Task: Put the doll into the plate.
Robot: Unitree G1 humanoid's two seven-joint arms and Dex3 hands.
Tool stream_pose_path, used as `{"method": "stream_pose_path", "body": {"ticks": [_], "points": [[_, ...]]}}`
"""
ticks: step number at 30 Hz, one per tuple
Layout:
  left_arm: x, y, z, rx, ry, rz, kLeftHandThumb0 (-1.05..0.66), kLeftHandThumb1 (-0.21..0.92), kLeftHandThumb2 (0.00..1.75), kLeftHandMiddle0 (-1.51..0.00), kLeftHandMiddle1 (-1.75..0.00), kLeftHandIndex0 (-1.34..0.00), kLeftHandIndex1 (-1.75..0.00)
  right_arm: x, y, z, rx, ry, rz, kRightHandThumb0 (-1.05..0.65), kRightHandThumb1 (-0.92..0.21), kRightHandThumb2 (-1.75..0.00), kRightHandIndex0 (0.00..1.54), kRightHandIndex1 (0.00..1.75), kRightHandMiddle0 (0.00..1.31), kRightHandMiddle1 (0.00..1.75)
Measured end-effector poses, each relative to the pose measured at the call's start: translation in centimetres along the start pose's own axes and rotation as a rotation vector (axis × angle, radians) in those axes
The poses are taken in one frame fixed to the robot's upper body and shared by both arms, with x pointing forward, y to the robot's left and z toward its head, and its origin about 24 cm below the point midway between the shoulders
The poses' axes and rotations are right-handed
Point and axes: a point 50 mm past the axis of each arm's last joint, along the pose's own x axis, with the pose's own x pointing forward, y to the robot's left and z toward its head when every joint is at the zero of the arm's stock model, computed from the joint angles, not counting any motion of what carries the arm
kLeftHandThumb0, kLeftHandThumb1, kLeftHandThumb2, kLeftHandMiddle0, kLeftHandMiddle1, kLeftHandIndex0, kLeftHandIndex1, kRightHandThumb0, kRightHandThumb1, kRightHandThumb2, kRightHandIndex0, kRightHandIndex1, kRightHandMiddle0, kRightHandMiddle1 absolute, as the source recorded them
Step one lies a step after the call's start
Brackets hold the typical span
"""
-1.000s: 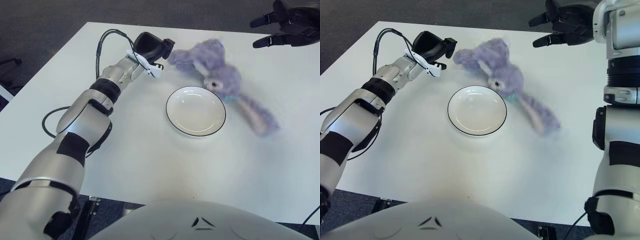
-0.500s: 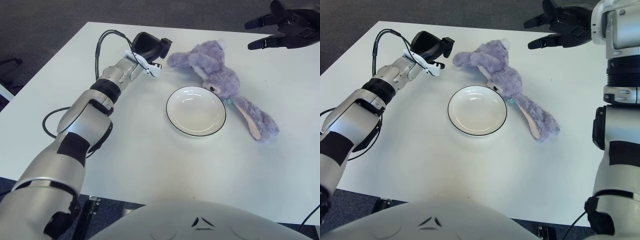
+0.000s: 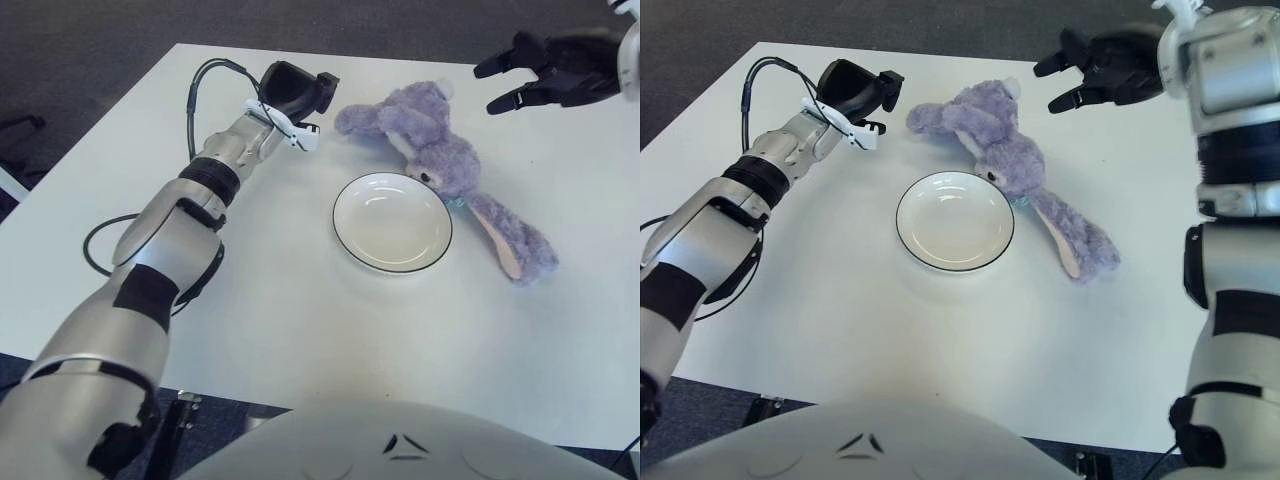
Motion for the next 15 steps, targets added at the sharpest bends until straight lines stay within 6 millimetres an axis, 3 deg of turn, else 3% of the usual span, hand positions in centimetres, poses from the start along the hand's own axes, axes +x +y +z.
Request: {"method": "stream_pose_path", "body": {"ticks": [7,12,15], "points": [[-0.2,0.1,-0.4,0.013,0.009,0.011,-0.55,0.17,1.50,-1.35,-1.75,-0.74,-1.75,0.5,3.1,-1.7,-0.178,-0.007,-0.116,-0.97,-0.92,-0.76,0.16,1.41,0.00,0.93],[-0.3,0.1,-0.4,0.020,0.009,0.020,-0.55,0.17,1.50,-1.36,-1.75,-0.74,-1.75,0.0,4.8,-1.4,-0.451,-0.081,-0.306,-0.95,-0.92,-0.79,0.13,1.39,0.00,0.99],[-0.3,0.0,-0.2,0.017,0.004,0.023,-0.55,0.17,1.50,-1.36,-1.75,-0.74,-1.75,-0.3,6.0,-1.2,-0.598,-0.148,-0.391,-0.96,-0.92,-0.78,0.05,1.30,0.00,0.99]]}}
